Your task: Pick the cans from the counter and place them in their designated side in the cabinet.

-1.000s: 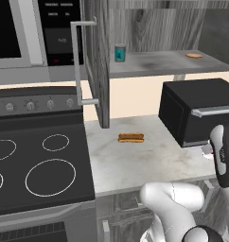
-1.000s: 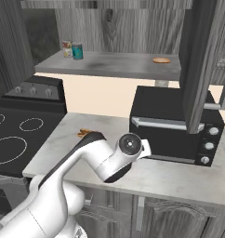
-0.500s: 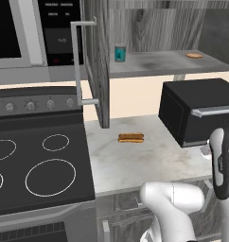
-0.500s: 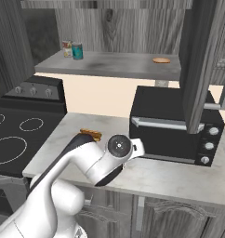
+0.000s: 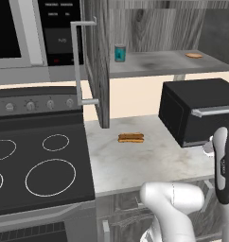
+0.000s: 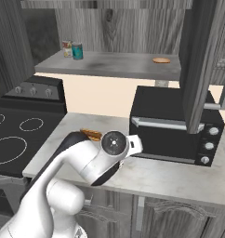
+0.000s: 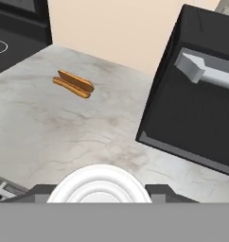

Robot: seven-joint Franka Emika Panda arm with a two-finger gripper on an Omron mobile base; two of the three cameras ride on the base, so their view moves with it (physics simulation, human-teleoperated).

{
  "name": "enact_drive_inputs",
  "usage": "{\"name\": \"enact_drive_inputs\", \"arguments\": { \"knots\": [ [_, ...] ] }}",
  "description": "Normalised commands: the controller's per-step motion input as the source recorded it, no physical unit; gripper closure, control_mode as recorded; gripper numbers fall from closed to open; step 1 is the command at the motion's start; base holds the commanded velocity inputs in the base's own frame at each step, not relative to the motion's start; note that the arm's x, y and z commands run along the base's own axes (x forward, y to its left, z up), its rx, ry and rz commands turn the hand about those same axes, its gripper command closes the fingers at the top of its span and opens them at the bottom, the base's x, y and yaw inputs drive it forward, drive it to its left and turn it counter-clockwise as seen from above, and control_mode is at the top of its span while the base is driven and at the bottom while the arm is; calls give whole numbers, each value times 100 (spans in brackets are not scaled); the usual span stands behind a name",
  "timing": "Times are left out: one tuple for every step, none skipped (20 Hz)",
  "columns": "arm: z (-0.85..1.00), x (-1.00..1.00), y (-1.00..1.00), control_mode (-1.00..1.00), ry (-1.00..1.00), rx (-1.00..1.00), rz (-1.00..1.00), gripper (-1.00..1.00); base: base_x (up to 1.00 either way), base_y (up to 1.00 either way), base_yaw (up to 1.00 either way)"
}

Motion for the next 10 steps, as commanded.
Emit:
{"name": "enact_drive_inputs", "arguments": {
  "knots": [
    [33,-9,0,-100,0,0,2,100,0,0,0],
    [35,-9,0,-100,0,0,2,100,0,0,0],
    [34,-9,0,-100,0,0,2,100,0,0,0],
    [36,-9,0,-100,0,0,2,100,0,0,0],
    [35,-9,1,-100,0,1,3,100,0,0,0],
    [35,-9,1,-100,0,1,3,100,0,0,0],
    [34,-10,0,-100,0,2,3,100,0,0,0],
    [31,-12,0,-100,0,2,4,100,0,0,0],
    [30,-15,0,-100,0,2,4,100,0,0,0],
    [28,-18,0,-100,0,3,3,100,0,0,0]
  ]
}}
